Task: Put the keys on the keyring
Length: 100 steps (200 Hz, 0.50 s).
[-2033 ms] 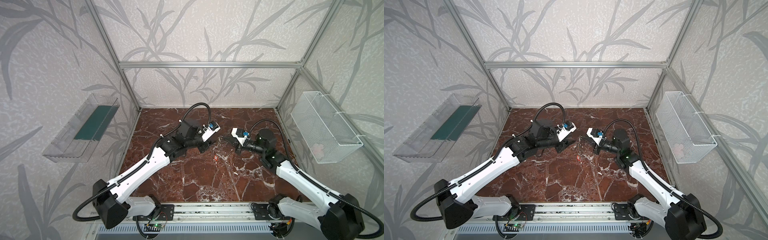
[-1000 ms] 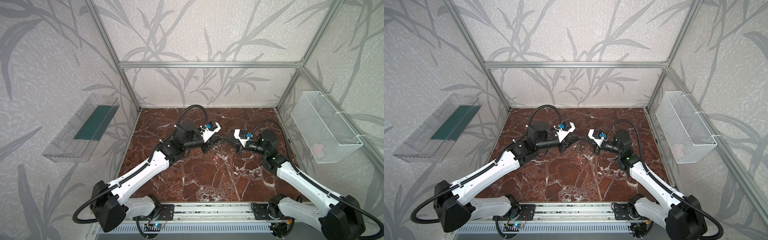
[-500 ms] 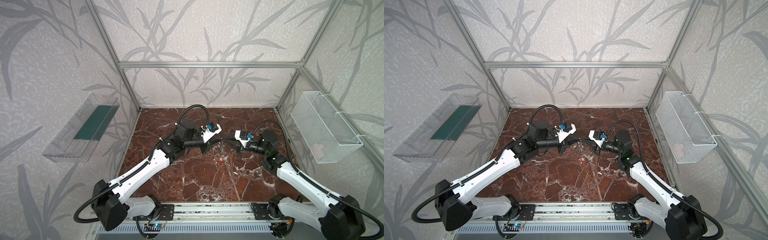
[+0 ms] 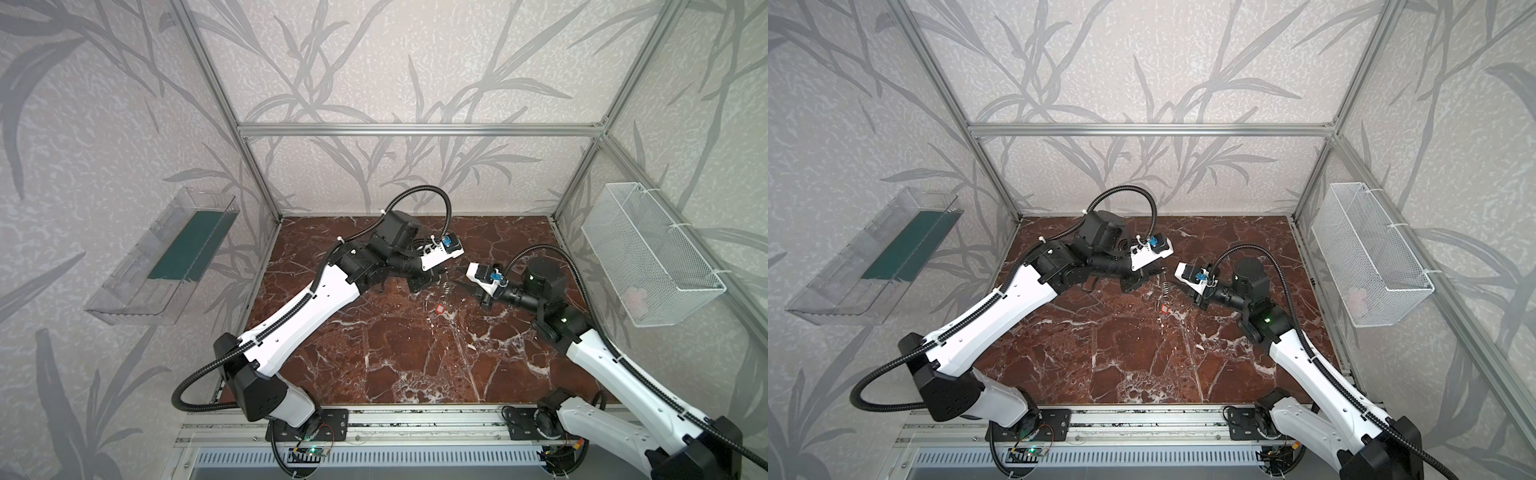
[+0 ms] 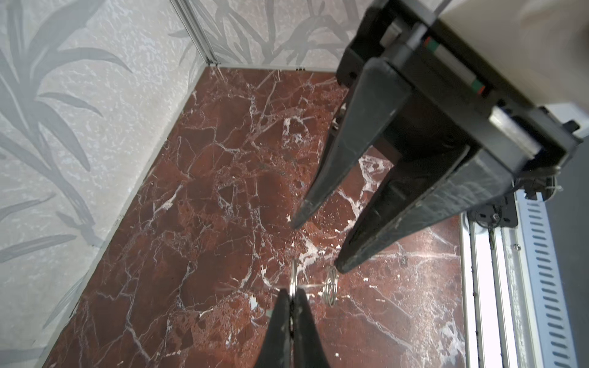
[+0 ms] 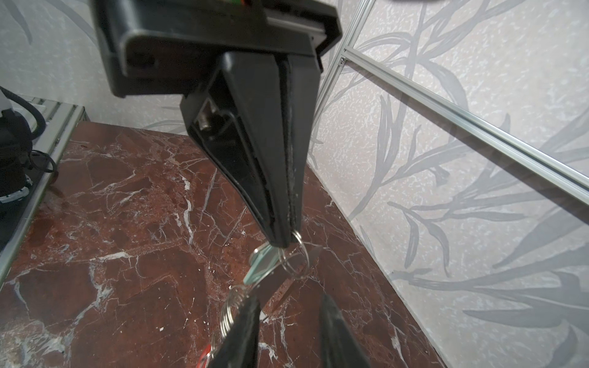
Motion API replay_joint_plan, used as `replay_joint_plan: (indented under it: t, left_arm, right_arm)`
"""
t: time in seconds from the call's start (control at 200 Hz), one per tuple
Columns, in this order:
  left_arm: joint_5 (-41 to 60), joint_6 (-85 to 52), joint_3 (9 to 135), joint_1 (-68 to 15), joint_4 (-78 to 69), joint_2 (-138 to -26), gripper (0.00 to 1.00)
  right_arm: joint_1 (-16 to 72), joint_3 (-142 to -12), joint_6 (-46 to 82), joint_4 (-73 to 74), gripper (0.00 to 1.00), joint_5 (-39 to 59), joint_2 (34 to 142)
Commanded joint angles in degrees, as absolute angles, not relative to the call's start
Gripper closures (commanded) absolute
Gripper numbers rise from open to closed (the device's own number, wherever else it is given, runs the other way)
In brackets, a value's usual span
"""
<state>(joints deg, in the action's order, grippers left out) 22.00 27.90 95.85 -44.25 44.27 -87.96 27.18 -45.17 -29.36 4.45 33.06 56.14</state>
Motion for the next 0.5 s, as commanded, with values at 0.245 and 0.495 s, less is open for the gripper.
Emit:
replay_joint_plan:
  t: [0.245,0.495]
  left_arm:
    - [16.52,31.55,100.90,-47.44,52.59,-89.91,1.00]
    - [17.55,30.96,100.84,-48.23,51.30,-90.10,1.00]
  right_arm:
    - [28.51,-45.98,-31.52,5.11,0.74,33.49,55.18]
    - [29.64,-45.14,-30.53,7.06,0.77,34.67,57.12]
